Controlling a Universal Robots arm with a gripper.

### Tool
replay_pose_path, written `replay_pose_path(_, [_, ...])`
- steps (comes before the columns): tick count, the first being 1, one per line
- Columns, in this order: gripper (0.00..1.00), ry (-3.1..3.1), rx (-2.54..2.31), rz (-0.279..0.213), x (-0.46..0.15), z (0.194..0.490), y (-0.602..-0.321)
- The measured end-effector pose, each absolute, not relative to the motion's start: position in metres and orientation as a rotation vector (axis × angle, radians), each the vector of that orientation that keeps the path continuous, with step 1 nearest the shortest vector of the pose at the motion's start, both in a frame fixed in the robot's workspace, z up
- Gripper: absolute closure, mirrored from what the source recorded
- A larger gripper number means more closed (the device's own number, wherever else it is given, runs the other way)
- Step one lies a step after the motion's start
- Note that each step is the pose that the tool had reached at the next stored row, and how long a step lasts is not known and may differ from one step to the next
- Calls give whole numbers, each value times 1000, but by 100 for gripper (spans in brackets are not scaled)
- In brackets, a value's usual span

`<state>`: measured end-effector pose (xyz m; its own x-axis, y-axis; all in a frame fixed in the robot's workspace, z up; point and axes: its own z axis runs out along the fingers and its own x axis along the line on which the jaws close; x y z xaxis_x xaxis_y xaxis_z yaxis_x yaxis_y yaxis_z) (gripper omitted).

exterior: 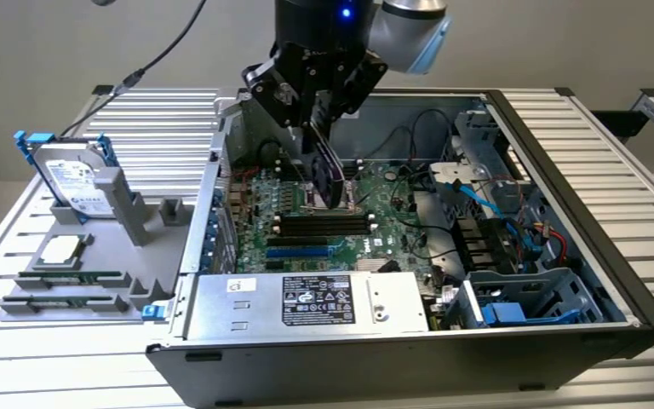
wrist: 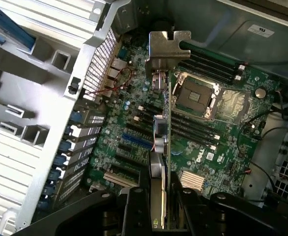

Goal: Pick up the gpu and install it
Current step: 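Pick up the gpu and move the gpu toward the slot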

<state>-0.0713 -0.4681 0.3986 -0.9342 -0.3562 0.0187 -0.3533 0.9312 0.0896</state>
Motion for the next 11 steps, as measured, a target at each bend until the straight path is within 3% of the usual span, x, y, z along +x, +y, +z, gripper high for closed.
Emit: replay_pose_path(11, [73, -2992, 801, -127, -66, 395, -468])
